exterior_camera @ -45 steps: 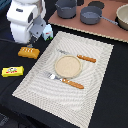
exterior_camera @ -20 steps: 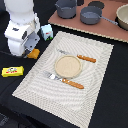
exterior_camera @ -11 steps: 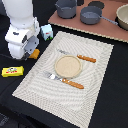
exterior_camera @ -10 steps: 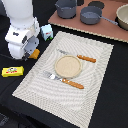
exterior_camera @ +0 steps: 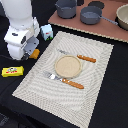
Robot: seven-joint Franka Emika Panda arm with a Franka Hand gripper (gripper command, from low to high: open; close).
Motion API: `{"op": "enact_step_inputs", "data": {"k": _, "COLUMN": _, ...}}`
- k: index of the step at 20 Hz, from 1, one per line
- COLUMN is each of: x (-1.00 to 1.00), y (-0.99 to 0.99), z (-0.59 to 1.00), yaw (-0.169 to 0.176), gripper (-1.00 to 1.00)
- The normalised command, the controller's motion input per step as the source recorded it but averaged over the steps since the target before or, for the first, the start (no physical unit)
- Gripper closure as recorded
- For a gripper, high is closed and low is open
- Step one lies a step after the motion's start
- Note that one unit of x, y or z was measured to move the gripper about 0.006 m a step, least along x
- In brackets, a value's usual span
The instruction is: Place the bread, butter, and milk from the table onto the serving area.
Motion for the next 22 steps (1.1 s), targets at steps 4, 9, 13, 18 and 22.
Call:
{"op": "enact_step_inputs", "data": {"k": 4, "x": 0.39, "y": 0.00, "z": 0.68, "yaw": -0.049, "gripper": 1.00}}
{"op": "enact_step_inputs", "data": {"k": 9, "x": 0.67, "y": 0.06, "z": 1.00, "yaw": -0.085, "gripper": 1.00}}
{"op": "enact_step_inputs", "data": {"k": 13, "x": 0.94, "y": 0.04, "z": 0.99, "yaw": -0.059, "gripper": 1.00}}
{"op": "enact_step_inputs", "data": {"k": 18, "x": 1.00, "y": 0.00, "z": 0.64, "yaw": -0.018, "gripper": 1.00}}
{"op": "enact_step_inputs", "data": {"k": 22, "x": 1.00, "y": 0.00, "z": 0.47, "yaw": 0.000, "gripper": 1.00}}
